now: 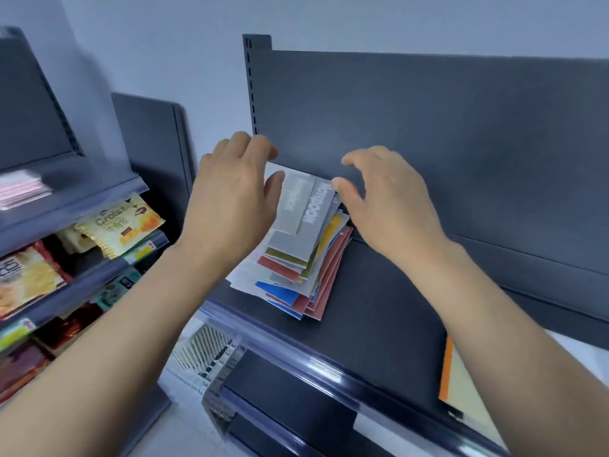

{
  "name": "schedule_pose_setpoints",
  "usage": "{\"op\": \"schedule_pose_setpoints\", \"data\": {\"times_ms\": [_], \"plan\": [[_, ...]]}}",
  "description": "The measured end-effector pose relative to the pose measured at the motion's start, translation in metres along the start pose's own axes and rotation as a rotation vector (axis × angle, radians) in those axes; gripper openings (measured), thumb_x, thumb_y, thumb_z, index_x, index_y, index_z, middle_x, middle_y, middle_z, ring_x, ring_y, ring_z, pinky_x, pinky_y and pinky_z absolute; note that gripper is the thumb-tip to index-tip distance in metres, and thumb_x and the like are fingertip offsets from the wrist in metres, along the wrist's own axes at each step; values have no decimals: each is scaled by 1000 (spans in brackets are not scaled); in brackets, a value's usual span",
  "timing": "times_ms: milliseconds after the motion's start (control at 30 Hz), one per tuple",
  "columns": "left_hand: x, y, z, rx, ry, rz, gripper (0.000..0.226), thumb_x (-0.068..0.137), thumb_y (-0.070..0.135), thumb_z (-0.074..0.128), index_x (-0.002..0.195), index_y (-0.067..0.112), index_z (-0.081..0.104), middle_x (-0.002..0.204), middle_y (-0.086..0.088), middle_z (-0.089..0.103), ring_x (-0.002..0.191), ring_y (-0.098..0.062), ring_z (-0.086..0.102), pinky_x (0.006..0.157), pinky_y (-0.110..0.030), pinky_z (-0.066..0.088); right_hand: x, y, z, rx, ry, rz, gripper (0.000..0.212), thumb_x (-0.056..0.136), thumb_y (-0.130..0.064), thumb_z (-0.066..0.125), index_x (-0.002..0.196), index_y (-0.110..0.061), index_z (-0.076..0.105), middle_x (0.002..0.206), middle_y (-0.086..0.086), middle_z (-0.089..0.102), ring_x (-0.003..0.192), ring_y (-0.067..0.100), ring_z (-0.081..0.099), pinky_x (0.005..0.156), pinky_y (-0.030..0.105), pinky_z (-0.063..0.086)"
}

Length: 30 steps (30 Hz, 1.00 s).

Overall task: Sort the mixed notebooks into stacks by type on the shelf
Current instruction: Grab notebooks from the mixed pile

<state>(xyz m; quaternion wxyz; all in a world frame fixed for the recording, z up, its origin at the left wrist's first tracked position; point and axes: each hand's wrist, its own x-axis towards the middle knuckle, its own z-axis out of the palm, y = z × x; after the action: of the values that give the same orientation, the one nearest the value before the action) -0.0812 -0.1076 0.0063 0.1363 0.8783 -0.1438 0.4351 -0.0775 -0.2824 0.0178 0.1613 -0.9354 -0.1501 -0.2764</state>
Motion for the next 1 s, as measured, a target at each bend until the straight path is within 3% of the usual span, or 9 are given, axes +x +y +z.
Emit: {"op": "schedule_pose_setpoints", "data": {"times_ms": [200,267,400,500,633,767,900,1000], "plan": [[-6,-84,8,-82,-95,31,20,85,10,59,103,1,61,93,-16,62,84,-37,59,72,-49,50,40,-39,88,84,-242,265,32,94,-38,49,102,-8,56,110,11,61,97,29,56,77,35,45],[-4,-104,12,-116,-128,49,20,85,10,59,103,1,60,94,-15,62,84,-37,58,72,-49,50,48,-43,108,47,-308,378,32,93,-41,49,93,-9,52,105,13,62,86,28,53,68,33,41],[-4,-131,22,-175,-174,82,18,85,9,59,101,2,60,91,-14,61,81,-36,58,69,-48,50,56,-48,132,74,-472,585,40,90,-42,53,105,-5,58,101,11,60,81,23,46,68,29,40],[-5,-147,29,-210,-212,52,16,85,7,61,100,2,61,90,-13,61,80,-35,58,69,-46,49,65,-50,142,80,-481,664,43,85,-42,59,107,-6,59,106,9,62,84,23,50,70,27,42],[-7,-159,37,-236,-285,-4,15,87,9,59,102,4,60,93,-11,60,84,-33,57,72,-42,47,77,-49,147,185,-394,821,32,85,-21,63,113,-6,54,106,7,59,101,26,58,77,31,48],[-6,-162,44,-250,-336,-54,14,90,12,54,102,6,58,96,-10,59,88,-30,56,75,-40,45,76,-46,141,250,-178,844,23,88,-4,46,111,-4,51,112,11,58,96,27,55,69,32,43],[-4,-158,56,-249,-407,-118,17,92,16,52,104,6,57,99,-10,58,91,-29,56,78,-40,46,73,-37,106,206,116,771,16,87,1,35,99,-9,38,96,13,52,82,28,49,59,31,35],[0,-147,69,-200,-494,-183,25,93,26,52,108,6,54,103,-10,57,95,-30,54,82,-40,45,66,-27,83,142,239,732,20,89,2,33,106,-7,38,91,10,48,79,28,46,61,31,32]]}}
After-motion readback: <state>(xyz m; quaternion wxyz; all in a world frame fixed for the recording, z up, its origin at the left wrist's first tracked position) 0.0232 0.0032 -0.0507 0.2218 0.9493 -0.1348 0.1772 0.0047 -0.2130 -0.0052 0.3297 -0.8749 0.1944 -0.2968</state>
